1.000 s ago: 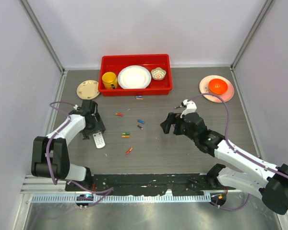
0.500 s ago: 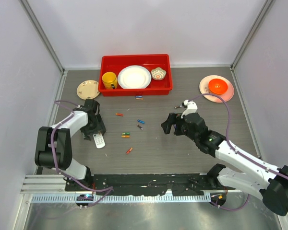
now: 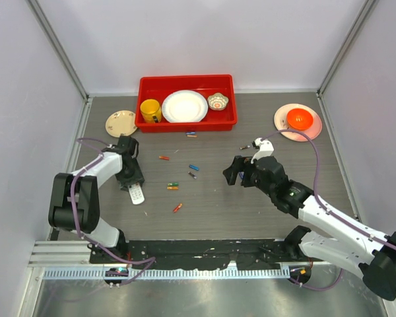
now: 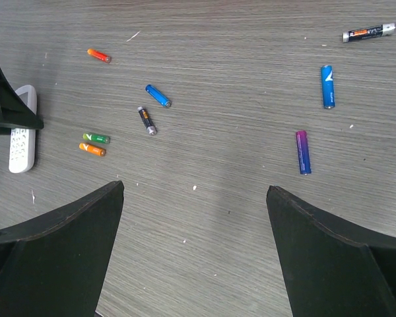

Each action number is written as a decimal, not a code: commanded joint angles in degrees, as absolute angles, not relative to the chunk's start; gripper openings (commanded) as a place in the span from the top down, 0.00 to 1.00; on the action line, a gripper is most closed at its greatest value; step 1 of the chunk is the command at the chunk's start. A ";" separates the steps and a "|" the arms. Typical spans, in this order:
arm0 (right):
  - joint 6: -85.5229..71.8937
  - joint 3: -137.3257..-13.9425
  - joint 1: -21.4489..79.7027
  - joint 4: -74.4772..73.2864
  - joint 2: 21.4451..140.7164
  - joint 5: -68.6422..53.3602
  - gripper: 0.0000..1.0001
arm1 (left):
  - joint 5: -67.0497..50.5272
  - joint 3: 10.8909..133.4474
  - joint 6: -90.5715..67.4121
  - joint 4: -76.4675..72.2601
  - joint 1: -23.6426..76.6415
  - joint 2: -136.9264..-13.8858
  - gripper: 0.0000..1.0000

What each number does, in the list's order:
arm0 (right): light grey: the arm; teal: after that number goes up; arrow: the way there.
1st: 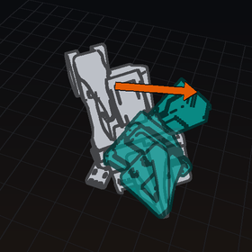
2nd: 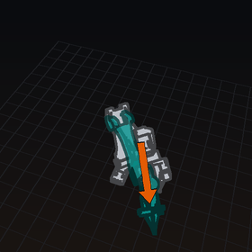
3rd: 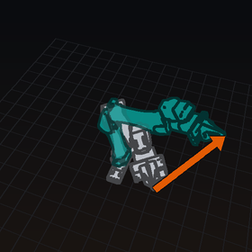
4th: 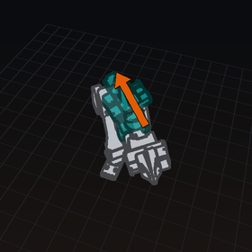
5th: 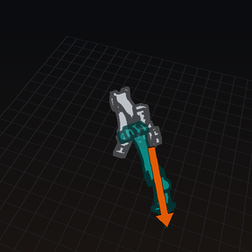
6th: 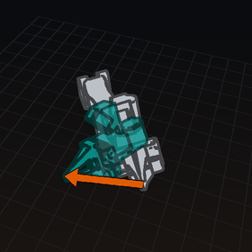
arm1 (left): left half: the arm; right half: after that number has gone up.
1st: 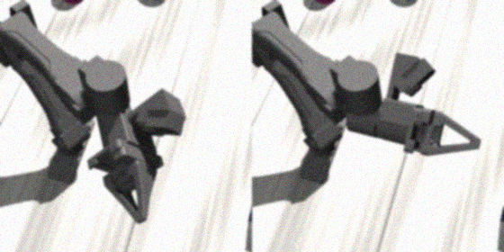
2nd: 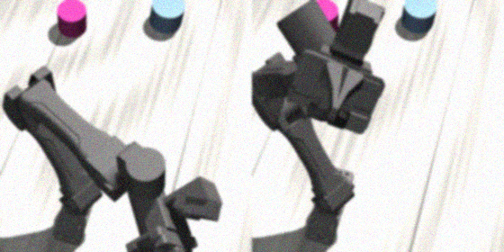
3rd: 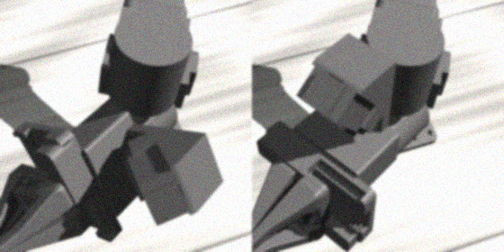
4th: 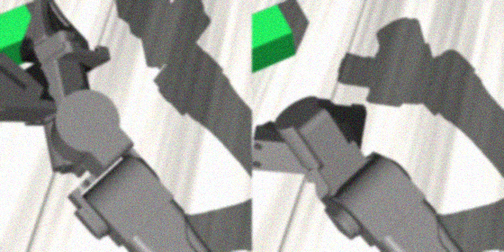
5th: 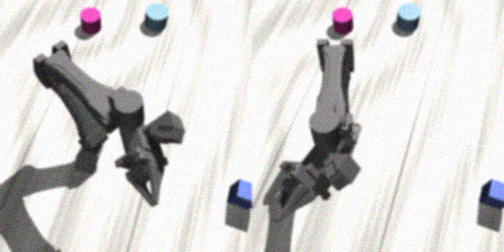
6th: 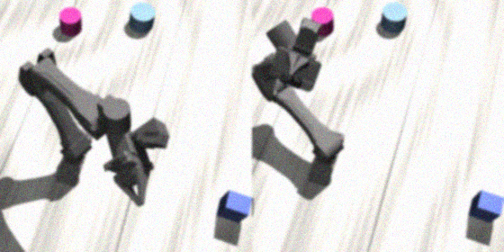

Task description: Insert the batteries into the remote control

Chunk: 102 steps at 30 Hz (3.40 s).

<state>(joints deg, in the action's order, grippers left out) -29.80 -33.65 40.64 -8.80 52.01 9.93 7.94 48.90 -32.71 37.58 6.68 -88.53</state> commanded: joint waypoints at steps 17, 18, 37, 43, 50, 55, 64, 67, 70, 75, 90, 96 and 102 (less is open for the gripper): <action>-28.65 -39.02 40.69 -13.53 45.45 16.00 0.06 | 22.05 63.44 -48.68 35.95 48.13 -88.76 1.00; -28.65 -39.11 40.69 -14.06 44.31 16.26 0.06 | 22.41 64.15 -49.56 35.08 49.38 -90.25 1.00; -32.78 -34.45 40.69 -18.63 40.60 15.47 0.06 | 20.23 60.41 -54.50 19.98 55.02 -94.76 1.00; -32.78 -33.58 40.61 -17.14 40.25 12.66 0.06 | 12.23 49.33 -52.82 0.28 54.58 -85.19 1.00; -34.80 -31.30 40.69 -11.43 38.41 1.59 0.00 | -1.48 31.74 -58.17 -36.41 50.98 -74.89 1.00; -38.06 -28.66 40.61 -4.49 34.20 -3.32 0.00 | -10.80 24.00 -61.34 -54.55 46.95 -74.35 1.00; -41.74 -24.97 40.34 9.04 38.23 -21.00 0.00 | -25.57 22.93 -72.86 -88.59 42.62 -87.98 1.00; -43.24 -23.82 39.99 11.25 39.37 -23.29 0.02 | -24.53 22.50 -71.64 -88.59 42.63 -86.23 1.00; -44.03 -22.94 39.64 12.56 39.64 -23.73 0.02 | -24.95 23.02 -70.75 -88.59 42.54 -84.64 1.00; -47.45 -20.22 36.74 19.32 40.95 -28.28 0.04 | -29.43 25.40 -72.51 -88.59 42.54 -84.64 1.00; -60.63 -13.36 30.76 43.66 46.92 -38.32 0.07 | -30.76 26.89 -73.92 -88.59 42.63 -83.94 1.00; -61.96 -13.18 30.76 48.25 50.62 -40.86 0.12 | -30.67 28.21 -74.53 -88.51 42.63 -84.02 1.00; -61.52 -13.80 30.67 47.90 51.59 -41.13 0.15 | -30.85 29.09 -74.62 -88.59 43.15 -84.64 1.00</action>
<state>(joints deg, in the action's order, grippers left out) -61.08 -12.93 30.87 43.62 51.03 -39.59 -29.89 26.92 -74.43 -73.76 42.76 -85.60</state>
